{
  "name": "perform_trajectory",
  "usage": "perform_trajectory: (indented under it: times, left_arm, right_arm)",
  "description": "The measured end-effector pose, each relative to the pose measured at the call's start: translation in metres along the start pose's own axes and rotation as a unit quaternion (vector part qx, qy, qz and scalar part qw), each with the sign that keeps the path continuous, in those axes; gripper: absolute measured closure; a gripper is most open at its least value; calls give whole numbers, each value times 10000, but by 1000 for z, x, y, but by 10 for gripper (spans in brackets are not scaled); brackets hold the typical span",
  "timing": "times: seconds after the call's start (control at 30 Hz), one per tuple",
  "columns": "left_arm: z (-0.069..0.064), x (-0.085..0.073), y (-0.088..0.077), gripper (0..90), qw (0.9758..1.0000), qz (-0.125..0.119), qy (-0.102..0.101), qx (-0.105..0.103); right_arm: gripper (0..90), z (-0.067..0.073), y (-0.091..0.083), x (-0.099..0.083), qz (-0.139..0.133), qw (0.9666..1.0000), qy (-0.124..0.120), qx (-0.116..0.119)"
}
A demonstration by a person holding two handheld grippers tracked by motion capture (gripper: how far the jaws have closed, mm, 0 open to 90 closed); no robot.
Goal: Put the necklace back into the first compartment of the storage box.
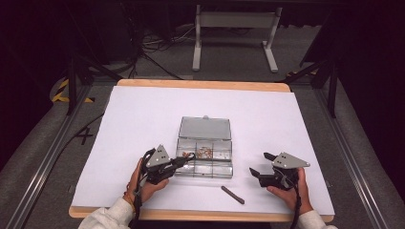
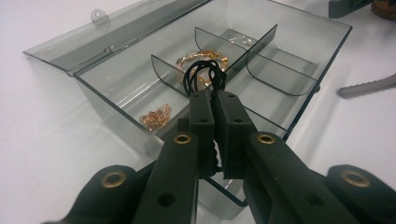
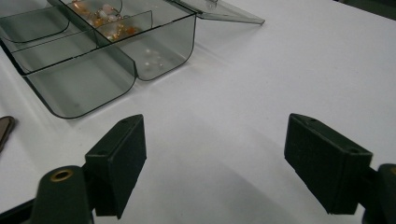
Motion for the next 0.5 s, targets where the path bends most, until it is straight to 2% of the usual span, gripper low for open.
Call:
perform_trajectory:
  times: [0.13,0.5]
  left_arm:
    - [-1,-2,1,846,10000,65,19,-2]
    - [0,-1,1,801,10000,38,28,19]
  right_arm:
    - [212,0,0,0,2,10000,0,1]
    - [212,0,0,0,2,10000,2,7]
Point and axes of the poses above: each handheld gripper's, and its own axes: y roughly forward along the jaws, x roughly out of its top, z roughly to its left, the point moved 9 cm from there along y, roughly forward along the jaws, and after that the axes turned 14 degrees about -x, right-handed, at the moved point
